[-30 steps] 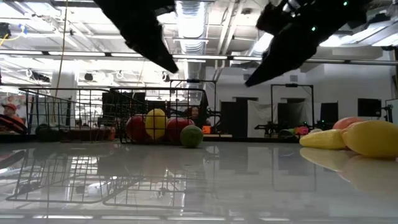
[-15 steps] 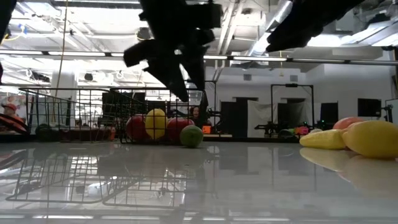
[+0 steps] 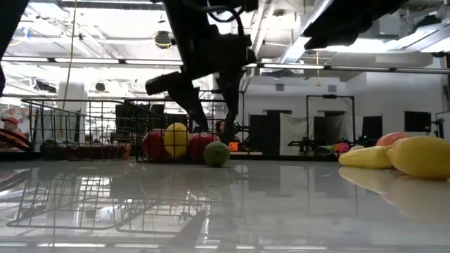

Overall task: Sort produce into baskets
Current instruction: Put the lime into the right wire basket

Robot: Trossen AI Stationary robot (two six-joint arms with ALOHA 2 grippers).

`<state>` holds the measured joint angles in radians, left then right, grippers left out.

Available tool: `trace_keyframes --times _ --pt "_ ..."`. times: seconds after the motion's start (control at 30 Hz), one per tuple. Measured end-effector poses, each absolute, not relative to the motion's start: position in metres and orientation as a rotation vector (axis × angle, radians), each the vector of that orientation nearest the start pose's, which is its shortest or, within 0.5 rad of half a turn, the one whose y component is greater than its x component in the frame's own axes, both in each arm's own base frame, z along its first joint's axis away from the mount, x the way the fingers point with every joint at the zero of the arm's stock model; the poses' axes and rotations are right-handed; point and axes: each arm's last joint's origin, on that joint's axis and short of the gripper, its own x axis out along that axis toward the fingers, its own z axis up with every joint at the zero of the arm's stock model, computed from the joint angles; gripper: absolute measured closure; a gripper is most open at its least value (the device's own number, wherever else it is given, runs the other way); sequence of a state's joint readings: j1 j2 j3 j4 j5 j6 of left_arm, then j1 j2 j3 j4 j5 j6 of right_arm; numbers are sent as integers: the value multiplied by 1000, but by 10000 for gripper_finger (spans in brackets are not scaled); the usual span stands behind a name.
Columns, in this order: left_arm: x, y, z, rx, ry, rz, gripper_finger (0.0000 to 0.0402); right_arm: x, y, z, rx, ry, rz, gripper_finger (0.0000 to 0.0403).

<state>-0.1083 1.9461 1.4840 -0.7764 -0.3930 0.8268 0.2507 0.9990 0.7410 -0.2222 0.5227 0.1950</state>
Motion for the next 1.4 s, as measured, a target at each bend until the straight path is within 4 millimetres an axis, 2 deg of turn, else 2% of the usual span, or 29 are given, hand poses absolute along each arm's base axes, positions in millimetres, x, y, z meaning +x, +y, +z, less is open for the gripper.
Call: trace_keyframes --times 0.17,0.3,0.5,0.63,0.77,0.97,1.07,1.17,1.23,1.4 --pt "399 -26 180 1170 1321 -408 98 208 45 280 0 395 -311 92" --pt "404 -24 161 1302 1386 -388 97 206 49 280 -8 394 -316 92" --pt "404 -16 142 1400 1500 -406 97 205 51 280 -14 389 -321 92" --pt "406 -13 138 1430 1524 -361 100 205 51 280 -19 388 -321 92" --pt "407 -16 138 1426 1501 -377 131 206 51 280 -26 385 -321 92" --pt "408 -22 138 1409 1482 -351 210 206 50 280 -30 387 -325 92" --pt "408 -26 138 1389 1478 -323 223 206 50 280 -30 387 -325 92" --pt "407 -31 143 1357 1464 -290 223 206 50 280 -30 387 -325 92" --pt "409 -34 154 1307 1440 -242 218 206 50 280 -32 388 -325 92" --pt "411 -32 210 972 1251 -147 205 203 49 283 -37 375 -341 92"
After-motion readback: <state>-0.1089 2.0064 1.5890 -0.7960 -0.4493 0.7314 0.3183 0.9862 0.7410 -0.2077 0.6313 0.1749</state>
